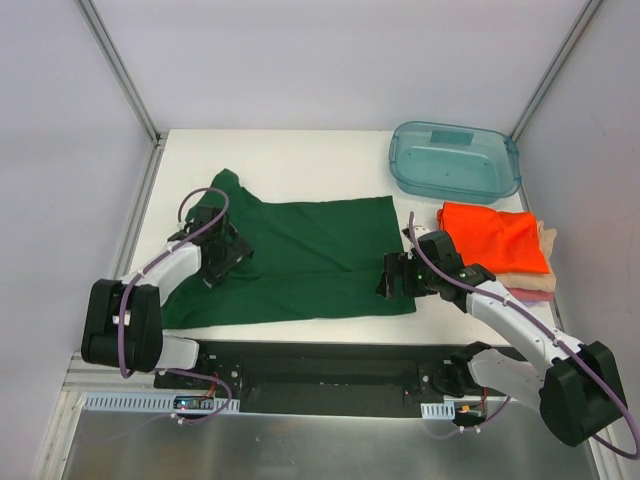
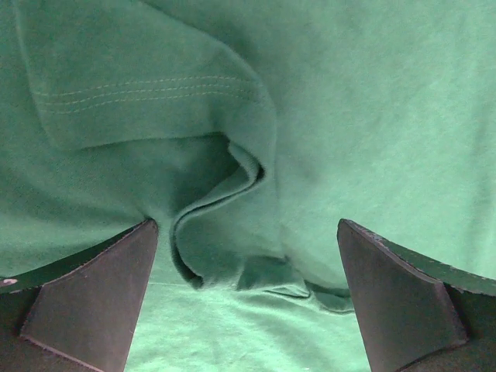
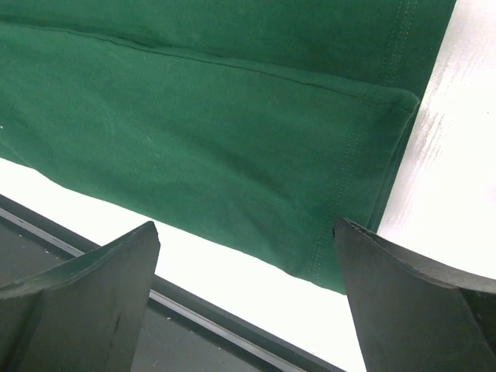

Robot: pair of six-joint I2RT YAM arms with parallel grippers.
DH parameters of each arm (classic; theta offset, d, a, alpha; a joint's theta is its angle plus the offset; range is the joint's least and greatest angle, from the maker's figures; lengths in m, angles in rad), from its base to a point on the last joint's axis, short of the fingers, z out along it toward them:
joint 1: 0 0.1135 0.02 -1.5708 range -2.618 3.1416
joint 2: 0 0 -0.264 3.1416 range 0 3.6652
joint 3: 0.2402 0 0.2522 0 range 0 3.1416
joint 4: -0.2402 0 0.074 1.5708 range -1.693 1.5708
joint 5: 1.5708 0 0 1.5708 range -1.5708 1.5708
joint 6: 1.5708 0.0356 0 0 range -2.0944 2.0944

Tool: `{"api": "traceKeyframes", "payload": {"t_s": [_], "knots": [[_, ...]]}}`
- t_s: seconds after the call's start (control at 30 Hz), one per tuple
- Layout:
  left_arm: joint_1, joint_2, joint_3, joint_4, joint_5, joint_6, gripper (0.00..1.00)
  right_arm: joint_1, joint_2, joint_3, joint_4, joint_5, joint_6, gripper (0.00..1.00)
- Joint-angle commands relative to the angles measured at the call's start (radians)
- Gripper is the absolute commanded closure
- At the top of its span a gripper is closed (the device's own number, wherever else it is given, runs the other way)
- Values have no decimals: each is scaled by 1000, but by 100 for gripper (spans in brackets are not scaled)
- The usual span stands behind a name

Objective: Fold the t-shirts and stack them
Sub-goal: Fold the flattened tshirt in 1/3 of the way

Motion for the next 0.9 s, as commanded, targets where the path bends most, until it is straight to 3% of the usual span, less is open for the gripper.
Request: {"api": "traceKeyframes", "payload": {"t_s": [0.0, 0.57, 0.87], "knots": [[-11, 65, 77, 79, 82, -26, 1, -4, -23, 2, 8, 13, -15, 4], [-45, 335, 341, 107, 122, 7, 1, -6, -31, 11, -19, 79, -24, 4], [-77, 382, 443, 85, 43, 101, 1, -6, -41, 9, -32, 101, -30, 4]]}}
